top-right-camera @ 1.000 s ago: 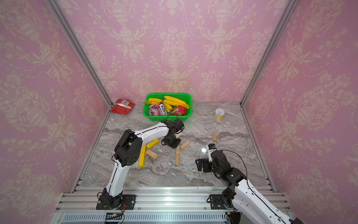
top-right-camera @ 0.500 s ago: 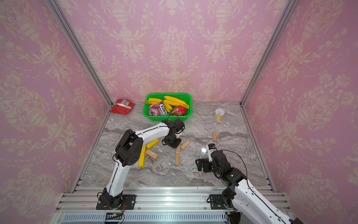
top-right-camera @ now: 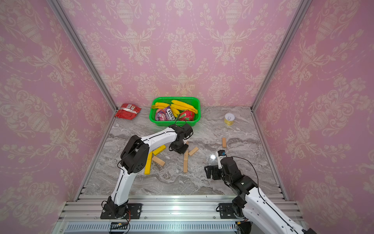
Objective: Assemble the letter k with building blocks
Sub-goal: Adjust the building block at the center of the board, then pick up the building block from the center of the board.
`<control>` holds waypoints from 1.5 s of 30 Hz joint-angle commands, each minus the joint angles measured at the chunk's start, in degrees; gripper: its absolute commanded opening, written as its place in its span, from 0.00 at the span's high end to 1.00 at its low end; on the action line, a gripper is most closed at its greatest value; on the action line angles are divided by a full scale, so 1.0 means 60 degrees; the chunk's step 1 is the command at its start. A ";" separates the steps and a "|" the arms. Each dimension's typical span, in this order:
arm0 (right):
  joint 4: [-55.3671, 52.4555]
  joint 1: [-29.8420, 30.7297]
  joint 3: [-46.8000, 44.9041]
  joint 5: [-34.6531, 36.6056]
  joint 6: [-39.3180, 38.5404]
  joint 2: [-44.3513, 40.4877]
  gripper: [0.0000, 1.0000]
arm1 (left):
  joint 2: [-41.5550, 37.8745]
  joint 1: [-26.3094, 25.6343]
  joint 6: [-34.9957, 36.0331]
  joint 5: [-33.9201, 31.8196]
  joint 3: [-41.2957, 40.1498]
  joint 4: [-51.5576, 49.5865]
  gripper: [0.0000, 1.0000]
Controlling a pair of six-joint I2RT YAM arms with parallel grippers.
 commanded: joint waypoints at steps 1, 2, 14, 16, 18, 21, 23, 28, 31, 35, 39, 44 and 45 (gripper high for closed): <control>-0.0012 -0.0052 -0.0168 -0.0015 0.0203 -0.0179 0.00 | -0.0260 0.0010 -0.0063 -0.0233 0.0228 -0.0253 0.79; -0.0009 -0.0047 -0.0161 0.0005 0.0203 -0.0223 0.00 | -0.0389 0.0034 -0.0011 -0.0203 0.0253 -0.0210 0.76; -0.1009 -0.0047 0.0167 0.1854 0.0905 -0.0701 0.00 | -0.2755 0.0316 0.0576 0.2982 0.0240 0.0478 0.02; -0.1384 -0.0077 0.0654 0.2319 0.0982 -0.0307 0.00 | -0.3032 0.0313 0.0523 0.3399 0.0037 0.0571 0.01; -0.1892 -0.0130 0.1344 0.2874 0.0972 0.0358 0.00 | -0.3424 0.0304 0.0457 0.3679 -0.0545 0.1137 0.01; -0.2586 -0.0650 0.2746 0.3152 0.0429 0.1871 0.00 | -0.3717 0.0317 0.0472 0.4013 -0.1131 0.1622 0.01; -0.2904 -0.1191 0.3728 0.3132 -0.0173 0.2944 0.00 | -0.3796 0.0311 0.0443 0.4235 -0.1249 0.1786 0.01; -0.2689 -0.2938 0.5568 0.1991 -0.1642 0.5420 0.00 | -0.3886 0.0359 0.0444 0.4320 -0.1222 0.1736 0.01; -0.2435 -0.3635 0.6070 0.1315 -0.2241 0.6642 0.00 | -0.4131 0.0576 0.0253 0.4083 -0.1460 0.2107 0.01; -0.2621 -0.3782 0.6878 0.1386 -0.2909 0.8289 0.02 | -0.4322 0.1005 -0.0055 0.3778 -0.2047 0.2938 0.01; -0.2601 -0.3909 0.7563 0.1464 -0.3235 0.9560 0.09 | -0.4185 0.1348 -0.0122 0.3857 -0.2226 0.3254 0.01; -0.2839 -0.4159 0.8765 0.1335 -0.3416 1.0804 0.16 | -0.4332 0.1621 0.0054 0.3504 -0.2259 0.3280 0.01; -0.2949 -0.4218 0.9014 0.1307 -0.3423 1.1078 0.18 | -0.4392 0.1697 0.0032 0.3461 -0.2333 0.3351 0.01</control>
